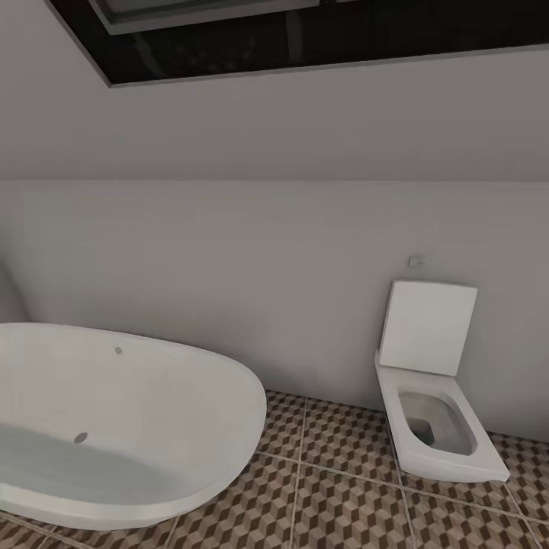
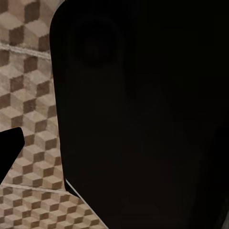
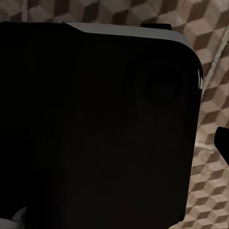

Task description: Take the four mousetraps from the cabinet in the bathroom and place them on the bathroom floor. Make sure all four end up on the same floor surface, and ensure that at least two of them are either under or directly next to the same bathroom sink.

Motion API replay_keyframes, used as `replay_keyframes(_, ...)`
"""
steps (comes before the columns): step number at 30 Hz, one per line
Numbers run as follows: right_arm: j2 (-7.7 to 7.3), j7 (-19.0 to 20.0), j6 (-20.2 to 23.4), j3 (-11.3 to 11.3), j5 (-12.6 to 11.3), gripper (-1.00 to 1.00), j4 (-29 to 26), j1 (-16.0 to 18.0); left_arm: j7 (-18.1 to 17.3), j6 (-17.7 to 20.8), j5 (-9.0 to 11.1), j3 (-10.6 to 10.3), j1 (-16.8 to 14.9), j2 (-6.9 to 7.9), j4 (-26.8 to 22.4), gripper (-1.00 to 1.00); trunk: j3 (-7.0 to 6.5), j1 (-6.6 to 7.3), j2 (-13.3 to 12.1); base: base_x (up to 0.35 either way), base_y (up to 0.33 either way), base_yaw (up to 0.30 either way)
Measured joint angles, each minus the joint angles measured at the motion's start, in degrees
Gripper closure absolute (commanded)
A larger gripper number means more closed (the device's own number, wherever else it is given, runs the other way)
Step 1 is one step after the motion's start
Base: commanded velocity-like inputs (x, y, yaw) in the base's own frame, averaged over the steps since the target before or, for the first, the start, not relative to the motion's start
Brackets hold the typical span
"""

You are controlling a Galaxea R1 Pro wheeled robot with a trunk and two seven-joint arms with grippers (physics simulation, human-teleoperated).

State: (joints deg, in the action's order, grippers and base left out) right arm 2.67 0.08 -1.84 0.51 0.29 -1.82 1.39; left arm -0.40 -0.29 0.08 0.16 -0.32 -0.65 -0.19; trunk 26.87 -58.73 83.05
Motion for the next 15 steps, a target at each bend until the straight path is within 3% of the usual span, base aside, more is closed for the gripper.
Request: replay_keyframes(15, 0.05, -0.08, -0.78, -0.16, 0.04, -1.0, -1.05, 0.08, 0.08, -0.02, -0.19, 0.07, -0.01, 0.2, -2.61, -1.0, 0.0, 0.0, 0.0, 0.0, 0.0, 0.0)
